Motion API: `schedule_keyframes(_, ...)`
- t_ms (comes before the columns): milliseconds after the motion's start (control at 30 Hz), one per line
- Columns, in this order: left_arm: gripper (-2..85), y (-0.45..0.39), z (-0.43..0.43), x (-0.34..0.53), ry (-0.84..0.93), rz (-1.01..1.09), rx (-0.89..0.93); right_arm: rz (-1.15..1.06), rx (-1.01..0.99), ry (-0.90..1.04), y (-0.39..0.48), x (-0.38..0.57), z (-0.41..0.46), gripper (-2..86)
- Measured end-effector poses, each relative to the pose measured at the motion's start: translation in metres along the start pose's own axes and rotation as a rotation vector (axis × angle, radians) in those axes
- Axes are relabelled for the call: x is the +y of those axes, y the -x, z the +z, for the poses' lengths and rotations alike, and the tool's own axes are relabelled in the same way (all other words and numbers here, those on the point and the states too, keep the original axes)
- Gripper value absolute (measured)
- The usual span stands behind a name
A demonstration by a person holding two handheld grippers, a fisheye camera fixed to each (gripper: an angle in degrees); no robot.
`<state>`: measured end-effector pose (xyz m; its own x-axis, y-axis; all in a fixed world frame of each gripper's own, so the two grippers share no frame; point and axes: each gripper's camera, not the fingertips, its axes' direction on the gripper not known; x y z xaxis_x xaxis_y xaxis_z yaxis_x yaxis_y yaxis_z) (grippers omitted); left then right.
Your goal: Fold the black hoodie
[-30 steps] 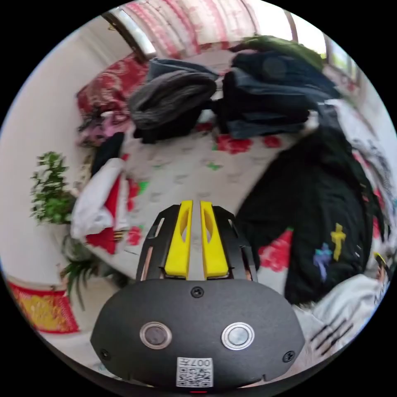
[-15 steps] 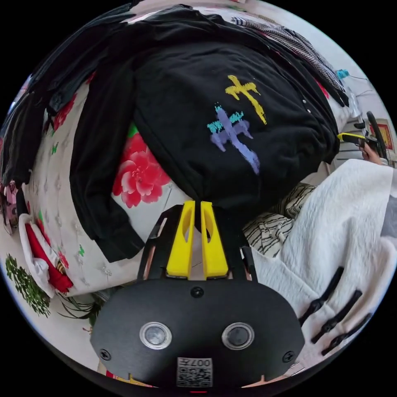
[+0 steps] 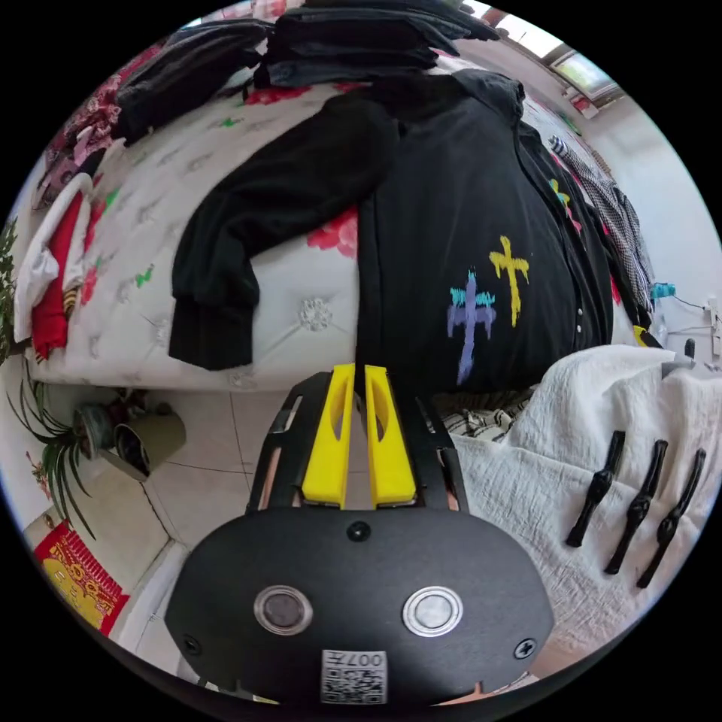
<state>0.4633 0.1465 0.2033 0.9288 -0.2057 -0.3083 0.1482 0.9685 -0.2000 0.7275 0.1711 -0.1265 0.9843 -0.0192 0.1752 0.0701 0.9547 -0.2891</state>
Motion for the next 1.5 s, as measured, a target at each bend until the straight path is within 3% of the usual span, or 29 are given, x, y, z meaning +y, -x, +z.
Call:
schedule_keyframes(233,4.5,0.04,-0.045,-0.042,-0.084,-0.231,0.098,-0.059,0.283,0.055,-0.062,-0.134,0.022,12.7)
schedule_keyframes(400,6.2,0.067,-0.06,-0.059,-0.11,-0.348,0.255,-0.118,0.236,0.247,-0.094,-0.184,0.065,10.1)
schedule_keyframes(500,6.6,0.086,-0.076,-0.06,-0.143,-0.411,0.293,-0.063,0.263,0.184,-0.128,-0.214,0.025,5.4)
schedule_keyframes(633,7.2,0.128,-0.095,-0.059,-0.172,-0.499,0.285,0.263,0.239,-0.048,-0.219,-0.262,-0.079,5.6)
schedule_keyframes(733,7.9,0.168,-0.102,-0.053,-0.212,-0.6,0.306,0.386,0.175,-0.05,-0.249,-0.282,-0.104,5.9)
schedule_keyframes(900,9.7,0.242,-0.097,-0.033,-0.272,-0.805,0.398,0.32,0.221,-0.227,-0.182,-0.254,-0.125,4.6)
schedule_keyframes(1067,13.2,0.309,-0.087,-0.006,-0.35,-0.982,0.516,0.167,-0.239,-0.097,-0.07,-0.165,-0.061,2.8)
schedule_keyframes(1133,13.1,0.336,-0.081,0.006,-0.394,-1.089,0.592,0.131,-0.301,-0.06,-0.028,-0.129,-0.041,2.2)
schedule_keyframes(1200,11.1,0.352,-0.077,0.018,-0.46,-1.194,0.632,0.068,-0.28,-0.021,0.016,-0.099,-0.027,1.8)
schedule_keyframes(1300,1.2,0.379,-0.07,0.032,-0.588,-1.328,0.773,-0.074,-0.268,0.055,0.083,-0.064,-0.012,1.3)
schedule_keyframes(1400,-0.2,0.408,-0.11,0.021,-0.81,-1.199,0.846,-0.201,-0.231,0.114,0.132,-0.044,-0.011,1.0)
schedule_keyframes(1500,-0.5,0.426,-0.184,-0.015,-0.881,-0.938,0.774,-0.277,-0.189,0.158,0.16,-0.031,-0.011,0.9)
